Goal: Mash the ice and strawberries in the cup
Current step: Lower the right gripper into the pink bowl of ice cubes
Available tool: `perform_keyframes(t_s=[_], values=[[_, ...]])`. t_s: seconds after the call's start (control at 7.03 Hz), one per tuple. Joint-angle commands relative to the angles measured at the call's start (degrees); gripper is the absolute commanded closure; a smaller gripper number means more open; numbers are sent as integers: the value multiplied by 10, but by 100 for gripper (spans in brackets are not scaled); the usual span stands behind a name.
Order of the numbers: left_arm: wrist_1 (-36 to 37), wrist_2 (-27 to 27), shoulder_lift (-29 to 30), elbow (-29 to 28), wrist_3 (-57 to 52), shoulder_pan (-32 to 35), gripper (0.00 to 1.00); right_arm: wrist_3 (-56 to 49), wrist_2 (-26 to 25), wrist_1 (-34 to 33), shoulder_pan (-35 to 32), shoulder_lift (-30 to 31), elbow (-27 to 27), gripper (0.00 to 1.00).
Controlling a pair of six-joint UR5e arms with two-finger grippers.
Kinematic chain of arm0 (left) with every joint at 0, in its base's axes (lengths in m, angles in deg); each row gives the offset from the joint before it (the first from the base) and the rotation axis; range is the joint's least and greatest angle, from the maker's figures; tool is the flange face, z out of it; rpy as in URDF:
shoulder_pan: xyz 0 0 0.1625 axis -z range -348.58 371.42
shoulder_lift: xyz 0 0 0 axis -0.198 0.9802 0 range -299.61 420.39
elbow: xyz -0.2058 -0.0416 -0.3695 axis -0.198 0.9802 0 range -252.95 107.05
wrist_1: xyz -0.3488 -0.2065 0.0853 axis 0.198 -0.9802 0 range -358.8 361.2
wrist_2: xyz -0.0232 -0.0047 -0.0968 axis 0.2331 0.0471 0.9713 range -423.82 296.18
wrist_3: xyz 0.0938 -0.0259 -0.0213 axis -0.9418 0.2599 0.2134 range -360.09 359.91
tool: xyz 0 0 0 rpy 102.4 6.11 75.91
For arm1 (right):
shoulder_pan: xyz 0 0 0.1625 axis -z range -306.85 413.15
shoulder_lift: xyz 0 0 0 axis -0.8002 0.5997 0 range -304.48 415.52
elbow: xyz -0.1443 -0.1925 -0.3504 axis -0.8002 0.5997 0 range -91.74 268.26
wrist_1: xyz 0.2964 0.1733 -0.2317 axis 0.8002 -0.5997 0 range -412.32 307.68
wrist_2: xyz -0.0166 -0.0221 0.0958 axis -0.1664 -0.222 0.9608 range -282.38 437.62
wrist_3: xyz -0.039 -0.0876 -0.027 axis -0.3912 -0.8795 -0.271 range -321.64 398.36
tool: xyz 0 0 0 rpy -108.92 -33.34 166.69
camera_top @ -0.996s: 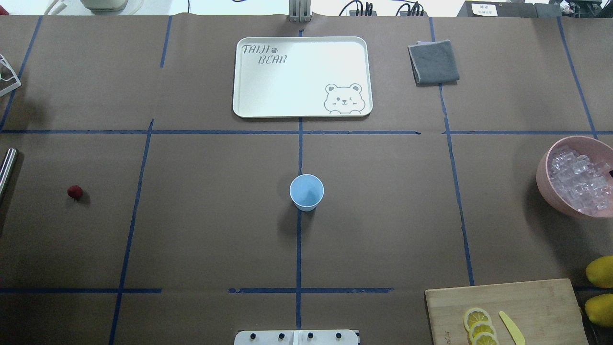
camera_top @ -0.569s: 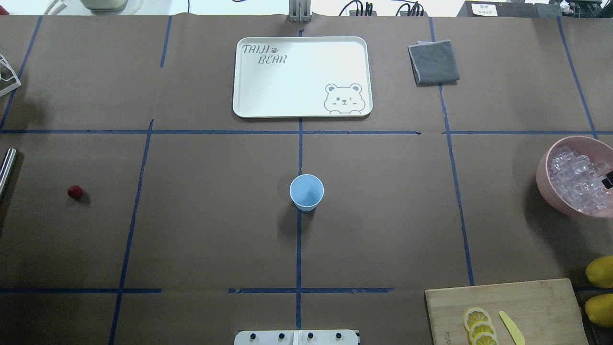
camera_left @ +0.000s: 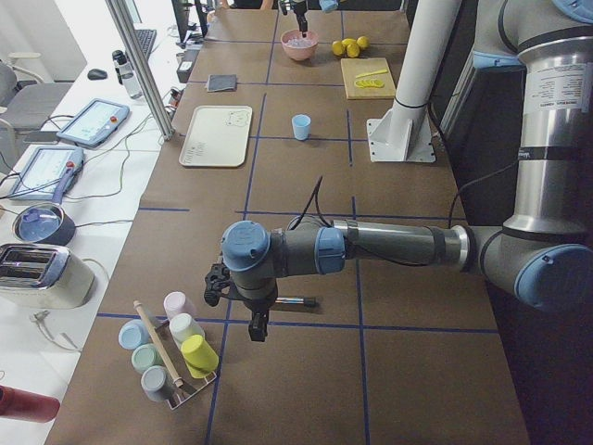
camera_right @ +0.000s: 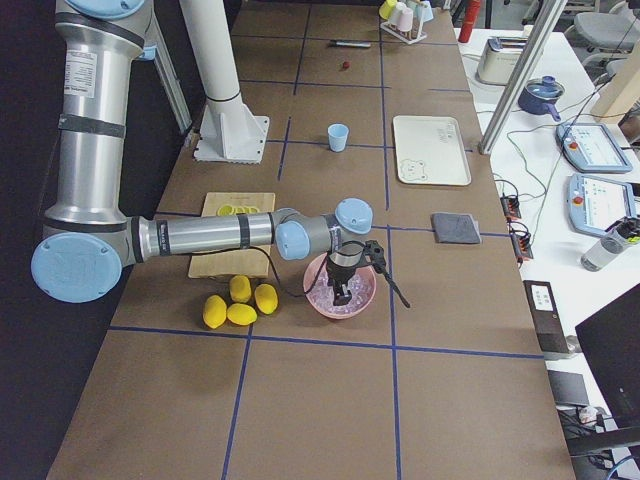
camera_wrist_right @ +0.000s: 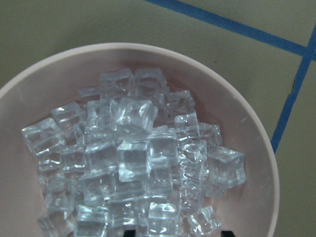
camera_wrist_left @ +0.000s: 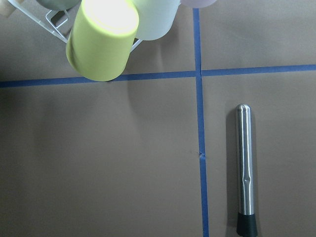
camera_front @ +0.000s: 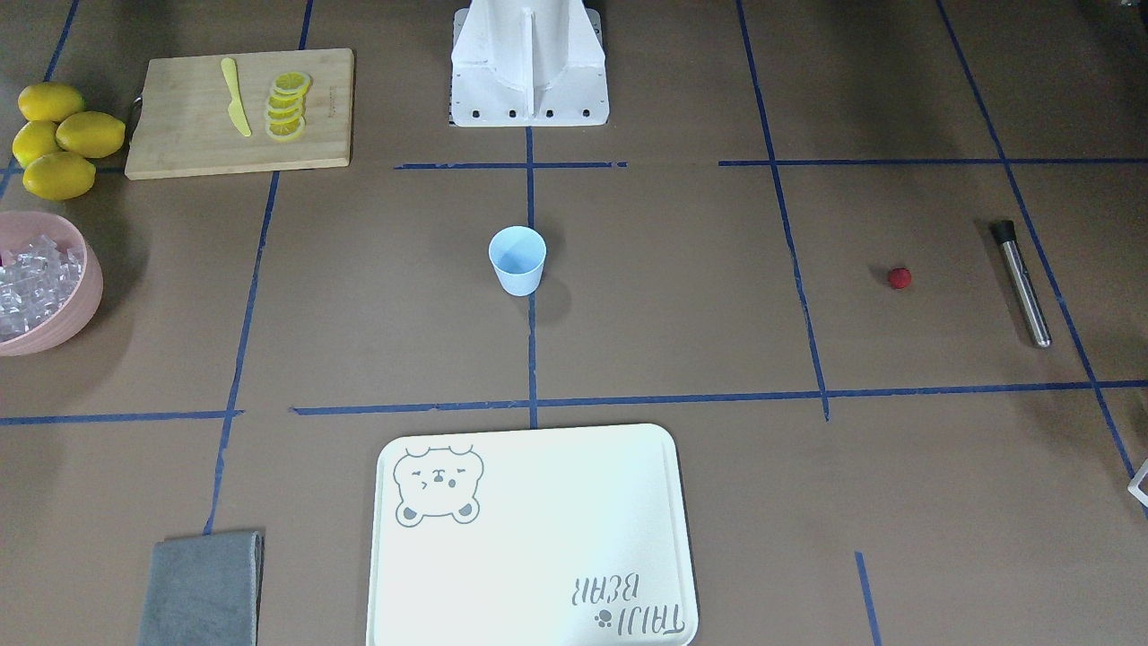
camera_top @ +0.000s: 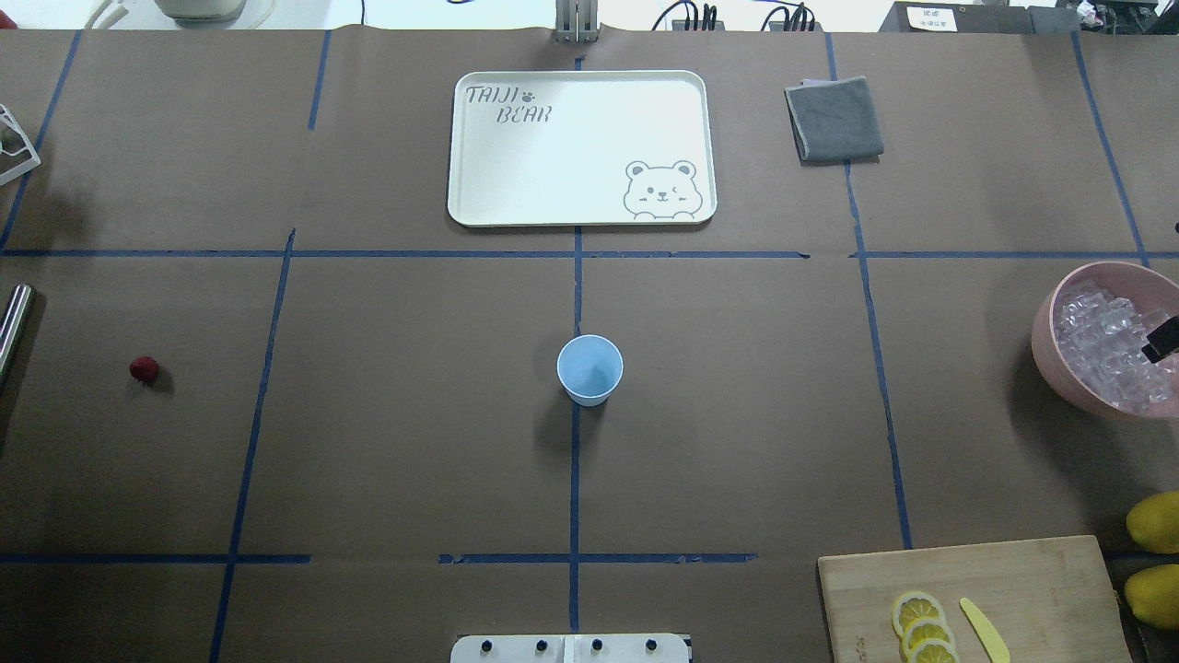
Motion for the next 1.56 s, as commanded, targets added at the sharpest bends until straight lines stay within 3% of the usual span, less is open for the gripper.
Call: perform_keyframes(t_s=[0.0, 1.42], values=[[1, 0, 0, 5, 0, 0, 0, 2, 2, 0, 9, -1, 3, 38], [1, 0, 1, 5, 0, 2, 0, -5, 4, 1, 26, -16, 21, 41]])
